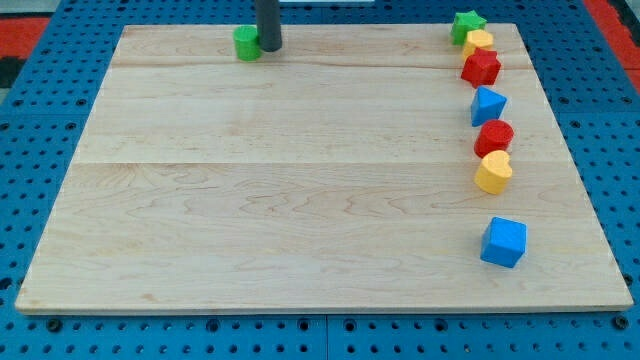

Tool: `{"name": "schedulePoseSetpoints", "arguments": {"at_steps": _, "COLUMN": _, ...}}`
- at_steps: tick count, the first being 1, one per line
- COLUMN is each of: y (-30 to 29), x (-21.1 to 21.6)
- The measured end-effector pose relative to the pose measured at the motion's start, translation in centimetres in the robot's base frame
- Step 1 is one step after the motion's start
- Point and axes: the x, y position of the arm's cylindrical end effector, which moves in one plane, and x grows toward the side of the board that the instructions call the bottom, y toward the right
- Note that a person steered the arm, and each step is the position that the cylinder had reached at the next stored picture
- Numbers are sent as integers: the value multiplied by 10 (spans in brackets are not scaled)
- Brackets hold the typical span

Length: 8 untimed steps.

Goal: Nudge the red star up a bit

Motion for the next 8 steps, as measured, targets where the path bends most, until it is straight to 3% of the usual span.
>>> {"name": "schedulePoseSetpoints", "arguments": {"at_steps": 2, "y": -73, "x": -10}}
{"name": "schedulePoseSetpoints", "arguments": {"at_steps": 3, "y": -80, "x": -7}}
{"name": "schedulePoseSetpoints", "arguments": {"at_steps": 4, "y": 7, "x": 33}}
{"name": "schedulePoseSetpoints", "arguments": {"at_steps": 5, "y": 57, "x": 65}}
{"name": "schedulePoseSetpoints", "arguments": {"at_steps": 8, "y": 255, "x": 94}}
